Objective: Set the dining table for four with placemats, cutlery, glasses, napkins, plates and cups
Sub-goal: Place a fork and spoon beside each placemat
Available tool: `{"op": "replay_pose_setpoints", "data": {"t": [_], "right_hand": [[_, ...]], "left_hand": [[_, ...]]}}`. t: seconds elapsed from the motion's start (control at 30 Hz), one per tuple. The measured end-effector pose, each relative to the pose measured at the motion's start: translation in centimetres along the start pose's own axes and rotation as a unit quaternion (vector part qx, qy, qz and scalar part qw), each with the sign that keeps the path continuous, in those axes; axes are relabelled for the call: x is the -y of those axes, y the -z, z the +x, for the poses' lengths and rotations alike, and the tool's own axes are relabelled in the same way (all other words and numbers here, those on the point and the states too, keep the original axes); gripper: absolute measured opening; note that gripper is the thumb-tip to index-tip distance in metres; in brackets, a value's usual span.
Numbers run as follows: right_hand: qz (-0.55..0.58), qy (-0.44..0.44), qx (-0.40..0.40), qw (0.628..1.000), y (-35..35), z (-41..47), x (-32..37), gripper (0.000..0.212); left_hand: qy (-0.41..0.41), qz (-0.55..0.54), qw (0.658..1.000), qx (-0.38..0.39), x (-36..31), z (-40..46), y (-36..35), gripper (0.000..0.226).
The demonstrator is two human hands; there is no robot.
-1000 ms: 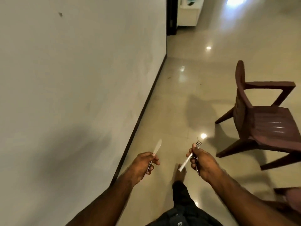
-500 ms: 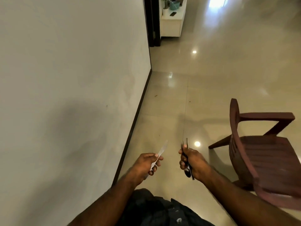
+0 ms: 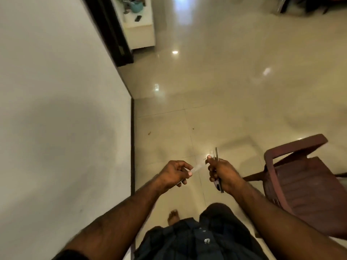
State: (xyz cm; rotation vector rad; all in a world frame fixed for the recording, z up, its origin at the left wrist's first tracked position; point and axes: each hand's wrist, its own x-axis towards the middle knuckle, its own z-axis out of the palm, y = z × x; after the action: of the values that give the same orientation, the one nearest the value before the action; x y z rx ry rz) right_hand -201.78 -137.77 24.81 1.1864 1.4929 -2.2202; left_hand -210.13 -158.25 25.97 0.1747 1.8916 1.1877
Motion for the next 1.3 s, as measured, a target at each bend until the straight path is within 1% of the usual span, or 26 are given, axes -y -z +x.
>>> {"op": "replay_pose_setpoints", "data": {"t": [0.07,0.17,0.27,0.4,0.6,0.7,0.77,0.9,1.0,1.13,1.23,1.3], "right_hand": [[0.042,0.0,-0.015,0.999,0.6,2.9,2.6,0.033],[0.108,-0.005,-0.02,0.994,2.5,8.0,6.3,0.035],[0.176,-0.007,-0.024,0.984,5.1,13.8,10.7,0.036],[0.25,-0.012,-0.032,0.968,9.5,20.7,18.3,0.034],[0.258,0.041,-0.057,0.964,15.0,26.3,31.1,0.024],[0.328,0.085,-0.066,0.938,18.7,29.6,36.4,0.028],[0.366,0.103,-0.087,0.921,21.4,31.8,39.0,0.029],[0.402,0.137,-0.136,0.895,26.9,35.6,43.7,0.025],[0.396,0.147,-0.203,0.883,30.6,36.9,46.4,0.025],[0.424,0.175,-0.281,0.843,35.8,37.2,49.4,0.027],[0.468,0.176,-0.318,0.805,39.9,36.7,50.0,0.025],[0.487,0.164,-0.344,0.786,43.0,36.4,49.8,0.024]], "left_hand": [[-0.001,0.015,1.0,0.022,-3.3,4.7,1.3,0.016],[0.011,0.003,0.999,0.036,-8.0,12.1,2.2,0.016],[0.032,-0.001,0.998,0.047,-12.2,19.7,2.2,0.016],[0.053,-0.021,0.997,0.051,-19.1,28.7,1.1,0.016],[0.022,0.001,0.997,0.078,-30.9,38.3,-1.3,0.015],[0.006,0.027,0.992,0.126,-36.6,44.0,-2.9,0.018],[-0.001,0.047,0.986,0.157,-40.0,48.2,-3.9,0.02],[-0.033,0.092,0.97,0.222,-48.0,58.0,-6.9,0.021],[-0.053,0.125,0.956,0.26,-52.7,64.2,-10.3,0.02],[-0.067,0.204,0.917,0.337,-58.6,70.0,-16.8,0.025],[-0.061,0.223,0.889,0.395,-62.7,72.6,-22.8,0.02],[-0.057,0.229,0.872,0.429,-65.1,73.8,-27.2,0.025]]}}
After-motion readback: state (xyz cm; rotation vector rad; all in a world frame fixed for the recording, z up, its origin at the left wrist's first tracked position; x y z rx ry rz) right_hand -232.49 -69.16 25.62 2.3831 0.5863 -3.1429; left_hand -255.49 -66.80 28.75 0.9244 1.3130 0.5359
